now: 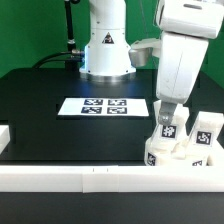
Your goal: Assemble stool
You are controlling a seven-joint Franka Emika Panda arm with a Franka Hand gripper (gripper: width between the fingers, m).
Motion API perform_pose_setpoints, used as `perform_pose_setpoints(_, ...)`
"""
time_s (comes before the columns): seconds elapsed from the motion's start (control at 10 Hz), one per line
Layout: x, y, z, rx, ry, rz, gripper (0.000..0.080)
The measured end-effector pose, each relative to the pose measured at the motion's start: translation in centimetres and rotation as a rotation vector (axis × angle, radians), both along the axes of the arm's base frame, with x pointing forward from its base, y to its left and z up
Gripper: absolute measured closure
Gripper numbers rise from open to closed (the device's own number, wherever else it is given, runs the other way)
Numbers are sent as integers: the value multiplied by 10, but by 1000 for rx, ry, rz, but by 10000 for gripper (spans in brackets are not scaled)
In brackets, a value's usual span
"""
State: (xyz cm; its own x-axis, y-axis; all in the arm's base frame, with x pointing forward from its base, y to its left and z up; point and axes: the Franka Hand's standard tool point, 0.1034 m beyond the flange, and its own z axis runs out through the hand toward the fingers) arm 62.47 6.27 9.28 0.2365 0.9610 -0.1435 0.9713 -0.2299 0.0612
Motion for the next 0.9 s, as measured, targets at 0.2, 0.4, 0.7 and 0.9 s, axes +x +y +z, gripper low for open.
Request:
perform_pose_setpoints(0.2,3,4,2,-8,-1,0,150)
perform_pose_setpoints(0.4,3,1,2,-9,-2,-7,273)
perform_pose_setpoints(0.7,3,-1,1,-9,-3,-17,468)
perform_pose_setpoints(0.9,3,-2,1,-9,-4,-29,468)
